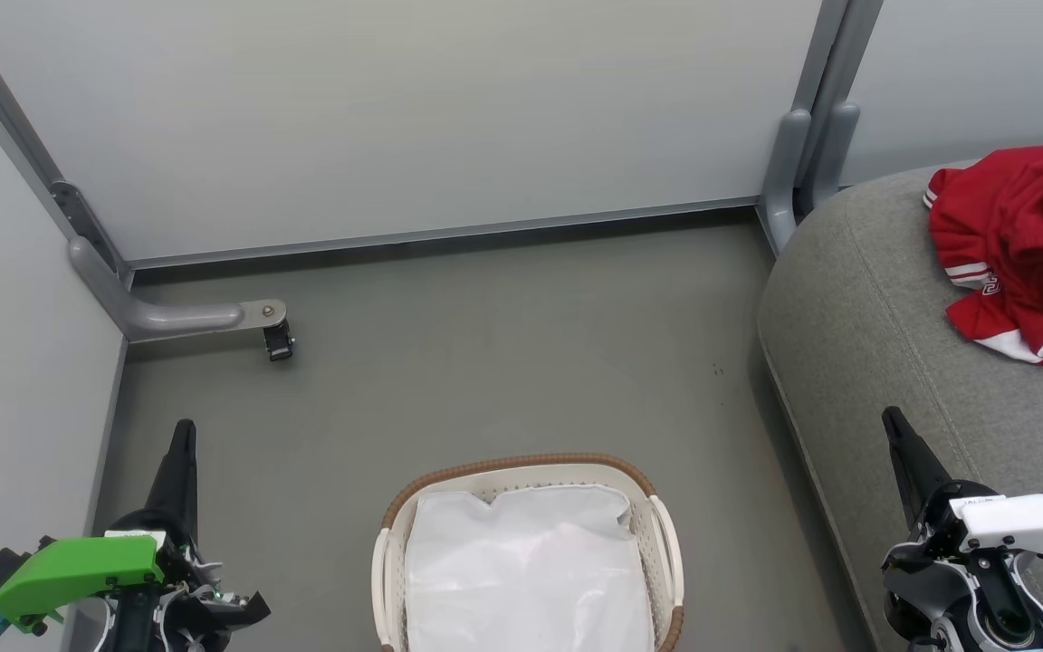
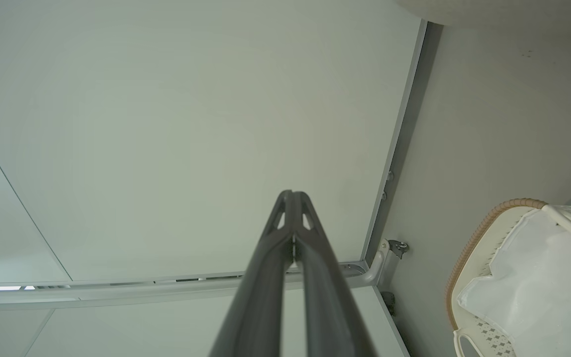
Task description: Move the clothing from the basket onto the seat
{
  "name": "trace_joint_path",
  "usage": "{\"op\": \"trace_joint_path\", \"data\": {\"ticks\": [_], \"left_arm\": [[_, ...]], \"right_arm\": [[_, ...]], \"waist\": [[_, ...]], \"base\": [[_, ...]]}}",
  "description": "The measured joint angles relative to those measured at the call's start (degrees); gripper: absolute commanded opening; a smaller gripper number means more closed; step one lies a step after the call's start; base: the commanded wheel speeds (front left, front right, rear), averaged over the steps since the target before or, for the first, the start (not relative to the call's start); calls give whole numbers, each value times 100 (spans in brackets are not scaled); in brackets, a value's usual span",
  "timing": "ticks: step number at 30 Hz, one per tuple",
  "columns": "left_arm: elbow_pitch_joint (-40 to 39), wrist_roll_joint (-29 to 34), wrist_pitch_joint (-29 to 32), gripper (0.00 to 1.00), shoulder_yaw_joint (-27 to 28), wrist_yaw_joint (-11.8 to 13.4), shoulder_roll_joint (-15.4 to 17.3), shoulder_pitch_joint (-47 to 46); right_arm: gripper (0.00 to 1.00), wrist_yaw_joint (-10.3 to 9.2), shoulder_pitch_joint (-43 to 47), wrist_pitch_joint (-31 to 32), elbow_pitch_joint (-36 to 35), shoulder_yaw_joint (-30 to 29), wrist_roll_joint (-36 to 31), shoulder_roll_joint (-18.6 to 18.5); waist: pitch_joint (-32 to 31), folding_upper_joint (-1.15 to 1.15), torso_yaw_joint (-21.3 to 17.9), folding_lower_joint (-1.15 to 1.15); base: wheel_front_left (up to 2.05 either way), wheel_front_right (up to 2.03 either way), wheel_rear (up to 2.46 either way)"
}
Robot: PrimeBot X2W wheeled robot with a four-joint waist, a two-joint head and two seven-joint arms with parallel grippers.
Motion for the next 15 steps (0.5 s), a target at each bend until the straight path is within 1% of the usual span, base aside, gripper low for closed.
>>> {"op": "trace_joint_path", "data": {"ticks": [15], "left_arm": [[0,0,0,0,0,0,0,0]], "right_arm": [[0,1,-1,8,0,-12,-7,8]], "waist": [[0,0,0,0]], "base": [[0,0,0]]}}
